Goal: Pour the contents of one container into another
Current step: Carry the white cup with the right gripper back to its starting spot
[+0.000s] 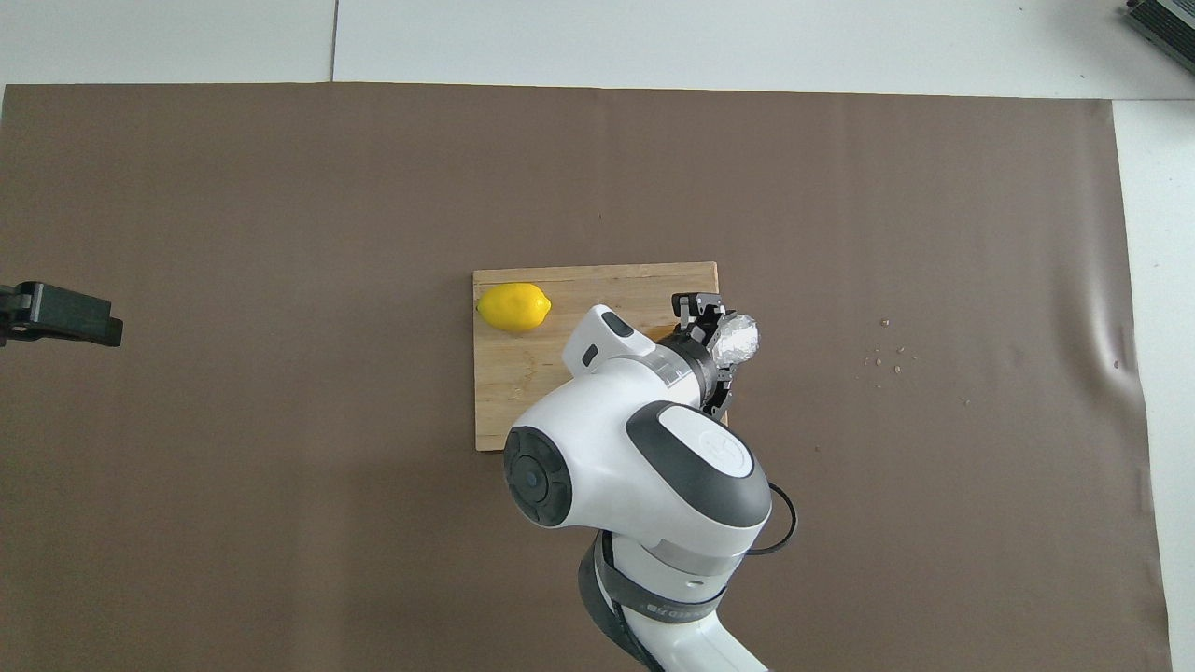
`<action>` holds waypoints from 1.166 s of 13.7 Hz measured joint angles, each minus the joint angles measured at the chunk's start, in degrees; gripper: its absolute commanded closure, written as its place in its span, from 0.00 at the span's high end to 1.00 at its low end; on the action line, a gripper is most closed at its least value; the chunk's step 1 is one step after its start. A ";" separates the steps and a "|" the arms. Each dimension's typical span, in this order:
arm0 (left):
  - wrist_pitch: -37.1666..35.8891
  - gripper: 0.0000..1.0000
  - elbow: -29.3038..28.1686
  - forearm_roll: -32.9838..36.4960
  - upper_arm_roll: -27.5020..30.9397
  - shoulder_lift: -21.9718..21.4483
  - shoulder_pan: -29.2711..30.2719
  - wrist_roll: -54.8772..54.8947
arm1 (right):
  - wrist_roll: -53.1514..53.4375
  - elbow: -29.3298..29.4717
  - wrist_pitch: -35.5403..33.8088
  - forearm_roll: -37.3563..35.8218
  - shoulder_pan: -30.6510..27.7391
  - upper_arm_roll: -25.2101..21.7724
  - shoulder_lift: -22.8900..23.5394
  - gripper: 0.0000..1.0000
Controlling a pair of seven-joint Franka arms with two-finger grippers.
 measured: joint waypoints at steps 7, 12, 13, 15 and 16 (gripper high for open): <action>0.00 1.00 0.00 0.00 0.00 0.00 0.00 0.00 | -9.03 -0.03 3.14 15.87 -8.75 -0.08 -2.58 0.00; 0.00 1.00 0.00 0.00 0.00 0.00 0.00 0.00 | -19.39 -0.15 3.29 23.18 -16.04 -0.16 -2.58 0.00; 0.00 1.00 0.00 0.00 0.00 0.00 0.00 0.00 | -22.21 -0.24 3.29 24.71 -17.65 -0.18 -2.58 0.00; 0.00 1.00 0.00 0.00 0.00 0.00 0.00 0.00 | -27.21 -0.37 3.54 26.41 -20.97 -0.21 -2.58 0.00; 0.00 1.00 0.00 0.00 0.00 0.00 0.00 0.00 | -29.97 -0.66 4.41 28.14 -22.51 -0.21 -2.57 0.00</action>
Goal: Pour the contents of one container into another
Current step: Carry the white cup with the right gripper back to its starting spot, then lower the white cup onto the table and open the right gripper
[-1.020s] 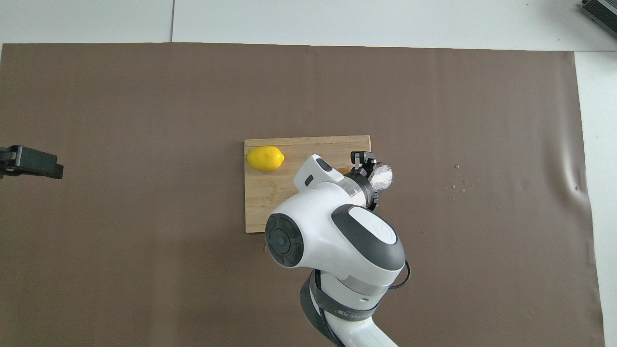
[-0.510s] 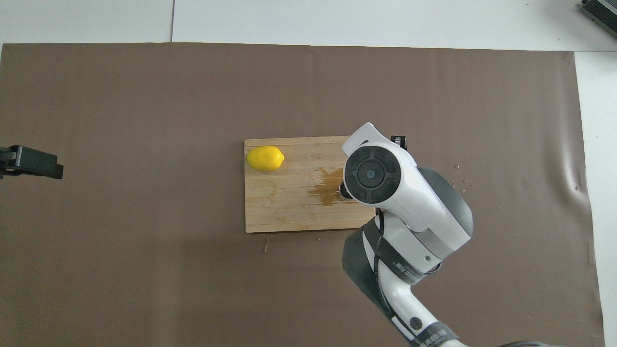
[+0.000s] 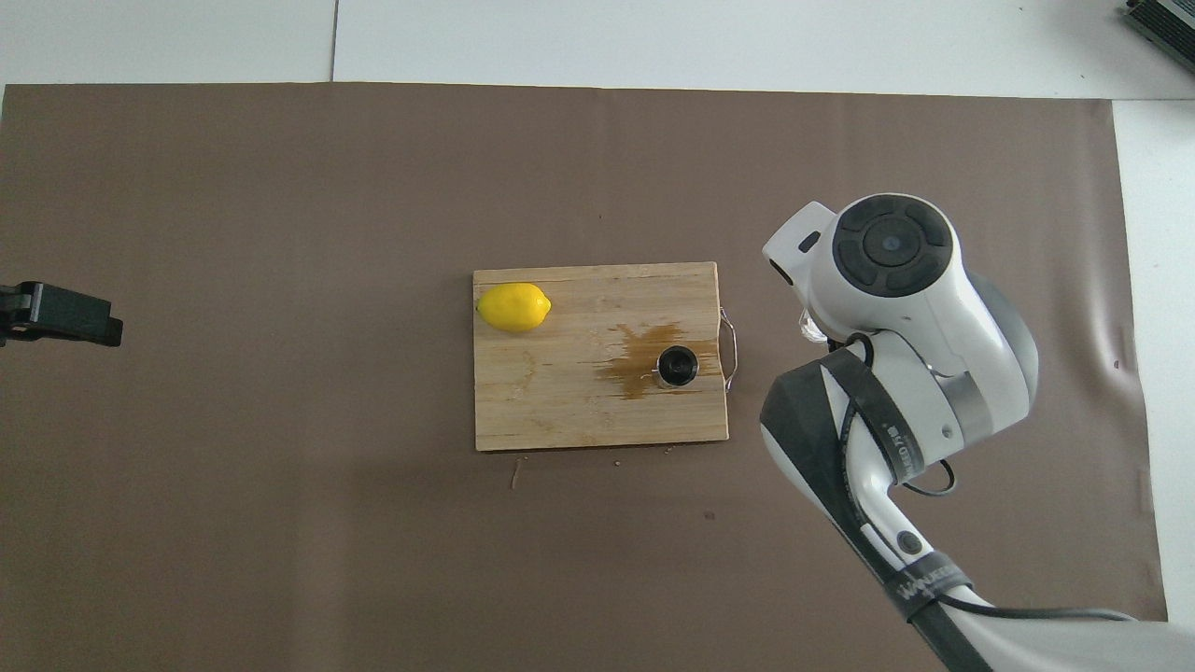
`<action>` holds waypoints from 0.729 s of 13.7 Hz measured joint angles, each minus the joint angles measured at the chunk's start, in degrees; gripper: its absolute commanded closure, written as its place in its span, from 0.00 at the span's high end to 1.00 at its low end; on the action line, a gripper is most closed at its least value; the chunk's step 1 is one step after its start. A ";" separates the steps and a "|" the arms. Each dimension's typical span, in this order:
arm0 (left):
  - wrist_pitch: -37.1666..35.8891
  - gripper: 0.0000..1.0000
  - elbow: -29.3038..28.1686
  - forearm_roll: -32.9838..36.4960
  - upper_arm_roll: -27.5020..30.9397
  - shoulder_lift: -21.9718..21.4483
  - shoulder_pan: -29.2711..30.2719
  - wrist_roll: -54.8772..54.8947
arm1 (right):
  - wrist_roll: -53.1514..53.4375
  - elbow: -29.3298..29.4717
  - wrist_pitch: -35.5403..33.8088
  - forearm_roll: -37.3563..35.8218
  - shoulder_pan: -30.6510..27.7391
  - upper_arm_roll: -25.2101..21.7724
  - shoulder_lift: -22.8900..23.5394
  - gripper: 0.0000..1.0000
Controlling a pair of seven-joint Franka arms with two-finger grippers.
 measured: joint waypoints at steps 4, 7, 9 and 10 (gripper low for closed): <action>0.00 1.00 0.00 0.00 0.00 0.00 0.00 0.00 | -15.52 -3.87 7.11 8.40 -7.99 -0.08 0.08 0.00; 0.00 1.00 0.00 0.00 0.00 0.00 0.00 0.00 | -26.36 -8.37 12.89 14.06 -13.95 -0.12 -0.16 0.00; 0.00 1.00 0.00 0.00 0.00 0.00 0.00 0.00 | -33.06 -11.89 16.41 18.57 -17.43 -0.13 -0.50 0.00; 0.00 1.00 0.00 0.00 0.00 0.00 0.00 0.00 | -36.09 -13.00 17.50 20.13 -18.76 -0.14 -0.53 0.00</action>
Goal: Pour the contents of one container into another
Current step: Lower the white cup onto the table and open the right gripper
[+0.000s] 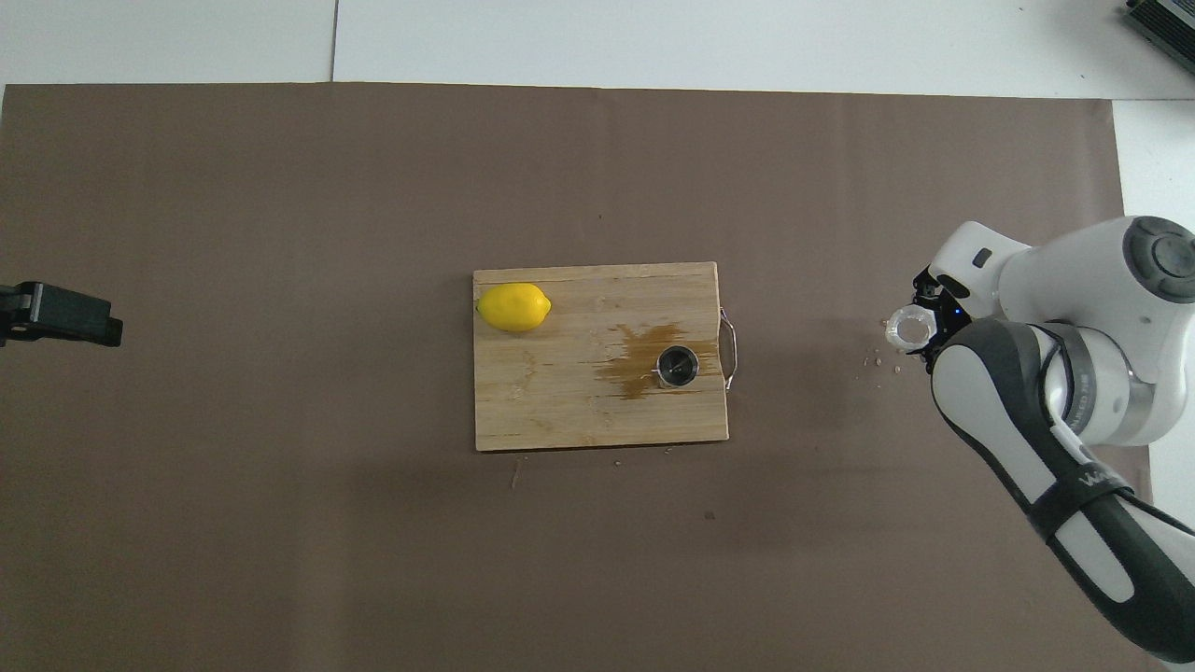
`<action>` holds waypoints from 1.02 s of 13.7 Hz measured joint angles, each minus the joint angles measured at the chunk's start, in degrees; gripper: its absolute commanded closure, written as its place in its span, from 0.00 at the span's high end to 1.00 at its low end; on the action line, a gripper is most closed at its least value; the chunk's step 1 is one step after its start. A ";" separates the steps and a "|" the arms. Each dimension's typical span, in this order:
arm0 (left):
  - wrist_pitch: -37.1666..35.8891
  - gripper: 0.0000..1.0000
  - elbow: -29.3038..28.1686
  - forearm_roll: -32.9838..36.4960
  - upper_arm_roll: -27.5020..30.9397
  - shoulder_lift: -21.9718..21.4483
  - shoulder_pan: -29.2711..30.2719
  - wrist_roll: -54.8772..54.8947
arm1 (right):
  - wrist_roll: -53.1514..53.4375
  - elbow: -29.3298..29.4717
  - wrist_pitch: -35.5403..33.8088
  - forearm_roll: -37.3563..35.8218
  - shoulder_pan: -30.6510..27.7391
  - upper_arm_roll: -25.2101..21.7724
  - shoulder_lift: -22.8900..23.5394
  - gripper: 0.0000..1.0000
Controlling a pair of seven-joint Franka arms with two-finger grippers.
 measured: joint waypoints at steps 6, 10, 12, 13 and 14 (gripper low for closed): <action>0.00 1.00 0.00 0.00 0.00 0.00 0.00 0.00 | -8.88 -6.04 5.80 3.42 -3.95 0.01 -0.10 0.00; 0.00 1.00 0.00 0.00 0.00 0.00 0.00 0.00 | -10.37 -7.85 6.85 4.28 -4.14 0.04 -0.65 1.00; 0.00 1.00 0.00 0.00 0.00 0.00 0.00 0.00 | -10.37 -8.27 6.85 4.29 -4.32 0.04 -1.08 1.00; 0.00 1.00 0.00 0.00 0.00 0.00 0.00 0.00 | -10.37 -8.40 6.85 4.29 -4.52 0.03 -1.25 1.00; 0.00 1.00 0.00 0.00 0.00 0.00 0.00 0.00 | -10.37 -8.50 6.85 4.29 -4.69 0.03 -1.41 1.00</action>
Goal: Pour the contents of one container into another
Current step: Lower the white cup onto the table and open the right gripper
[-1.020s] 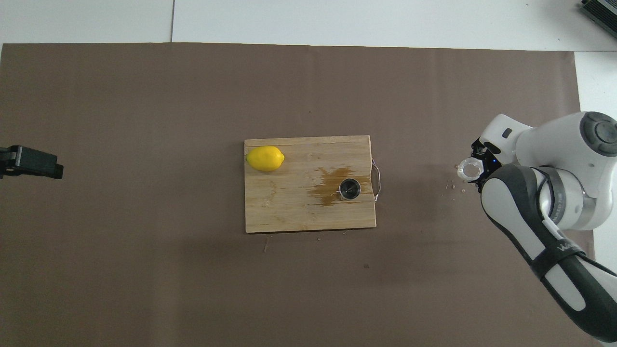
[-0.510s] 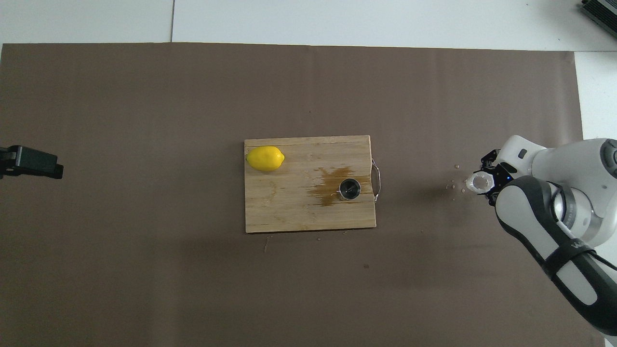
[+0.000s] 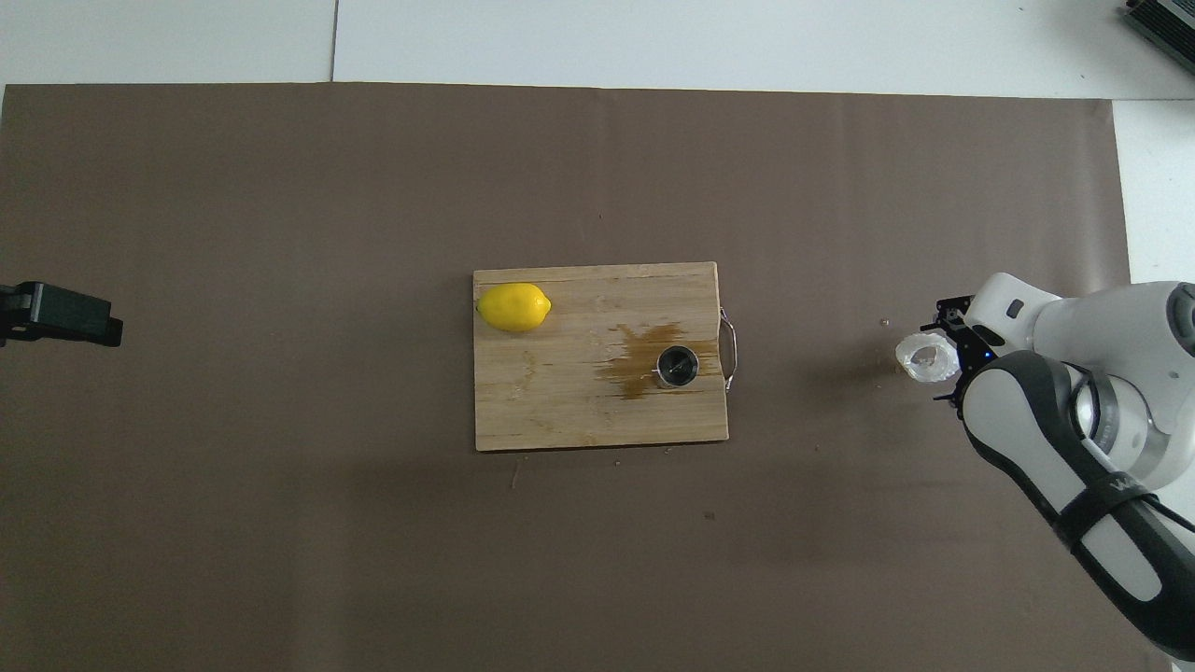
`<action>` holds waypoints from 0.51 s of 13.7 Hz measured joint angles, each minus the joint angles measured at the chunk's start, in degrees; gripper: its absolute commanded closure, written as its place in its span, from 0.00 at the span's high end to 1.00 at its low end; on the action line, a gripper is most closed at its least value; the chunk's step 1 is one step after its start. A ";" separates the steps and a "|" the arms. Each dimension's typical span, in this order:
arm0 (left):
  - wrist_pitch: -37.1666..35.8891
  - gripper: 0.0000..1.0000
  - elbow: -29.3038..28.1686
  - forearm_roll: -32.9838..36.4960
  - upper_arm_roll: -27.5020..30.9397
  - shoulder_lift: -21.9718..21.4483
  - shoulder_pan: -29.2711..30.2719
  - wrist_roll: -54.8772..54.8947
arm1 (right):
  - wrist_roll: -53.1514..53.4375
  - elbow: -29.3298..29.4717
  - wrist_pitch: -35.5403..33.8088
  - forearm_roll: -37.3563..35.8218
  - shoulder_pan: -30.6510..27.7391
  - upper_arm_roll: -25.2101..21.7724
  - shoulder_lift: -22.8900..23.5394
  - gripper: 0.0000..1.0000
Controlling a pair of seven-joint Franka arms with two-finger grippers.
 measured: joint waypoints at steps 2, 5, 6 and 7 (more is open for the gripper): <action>0.00 1.00 0.00 0.00 0.00 0.00 0.00 0.00 | 0.01 -0.07 -0.32 0.05 -0.31 0.00 -0.41 1.00; -0.02 1.00 -0.01 0.00 0.00 0.00 0.00 0.00 | 2.03 -0.06 -3.49 0.40 -0.72 -0.01 -2.73 1.00; 0.00 1.00 -0.01 0.00 0.01 0.00 0.00 0.00 | 3.57 -0.05 -4.30 0.46 -0.68 0.02 -3.82 1.00; 0.03 1.00 -0.01 0.00 0.02 0.00 0.01 0.00 | 5.39 -0.04 -5.13 0.50 -0.63 0.08 -5.03 1.00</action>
